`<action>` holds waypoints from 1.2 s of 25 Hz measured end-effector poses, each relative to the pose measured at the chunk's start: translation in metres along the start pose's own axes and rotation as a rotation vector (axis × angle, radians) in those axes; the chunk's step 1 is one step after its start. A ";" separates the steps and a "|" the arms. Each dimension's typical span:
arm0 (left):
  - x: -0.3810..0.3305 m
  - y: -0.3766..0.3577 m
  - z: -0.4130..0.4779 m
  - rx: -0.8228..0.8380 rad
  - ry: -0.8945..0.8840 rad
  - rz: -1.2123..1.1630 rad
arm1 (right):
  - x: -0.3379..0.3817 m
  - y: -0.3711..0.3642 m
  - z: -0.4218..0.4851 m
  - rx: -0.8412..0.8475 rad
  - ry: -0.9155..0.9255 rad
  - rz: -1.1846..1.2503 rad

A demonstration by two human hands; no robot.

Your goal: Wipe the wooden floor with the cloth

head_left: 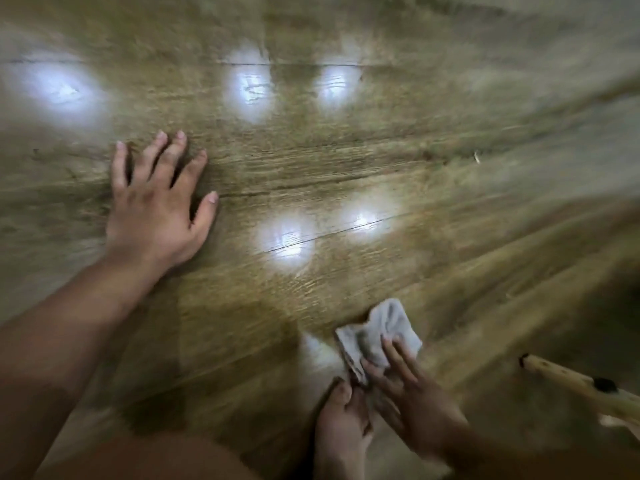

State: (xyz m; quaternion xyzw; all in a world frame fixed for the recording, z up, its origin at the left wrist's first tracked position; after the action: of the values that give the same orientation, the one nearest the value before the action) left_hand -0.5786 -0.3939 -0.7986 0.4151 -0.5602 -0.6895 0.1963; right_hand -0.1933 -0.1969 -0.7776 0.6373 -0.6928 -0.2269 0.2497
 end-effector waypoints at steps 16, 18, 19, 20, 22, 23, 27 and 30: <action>-0.108 -0.007 0.129 0.716 -0.109 0.210 | -0.089 0.211 0.193 -0.626 -0.285 0.308; -0.144 -0.037 0.140 0.853 -0.074 0.160 | -0.081 0.109 0.104 -0.653 -0.392 0.335; -0.156 -0.052 0.138 0.911 -0.054 0.172 | -0.079 0.056 0.060 -0.653 -0.446 0.368; -0.163 -0.063 0.137 0.944 -0.034 0.204 | -0.078 0.013 0.022 -0.637 -0.469 0.385; -0.167 -0.076 0.133 0.986 0.031 0.229 | -0.085 -0.039 -0.019 -0.504 -0.467 0.274; -0.166 -0.076 0.130 1.006 0.054 0.224 | -0.086 -0.044 -0.019 -0.457 -0.459 0.192; -0.166 -0.074 0.133 1.091 0.075 0.256 | -0.129 0.029 0.043 -0.620 -0.529 0.352; -0.171 -0.071 0.134 1.110 0.077 0.246 | -0.172 0.149 0.141 -0.755 -0.428 0.358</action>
State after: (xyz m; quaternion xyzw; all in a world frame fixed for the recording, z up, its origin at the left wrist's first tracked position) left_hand -0.5717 -0.1656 -0.8005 0.4124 -0.8753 -0.2480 0.0478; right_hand -0.3862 -0.0136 -0.8019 0.3110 -0.6968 -0.5427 0.3509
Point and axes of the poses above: each hand's wrist, its own z-axis towards the middle knuckle, its own y-axis out of the back of the hand, x = y × z, the point moved 8 cm from there along z, towards the middle knuckle, and after that the axes turned 4 degrees about -y, right-handed, at the moved point
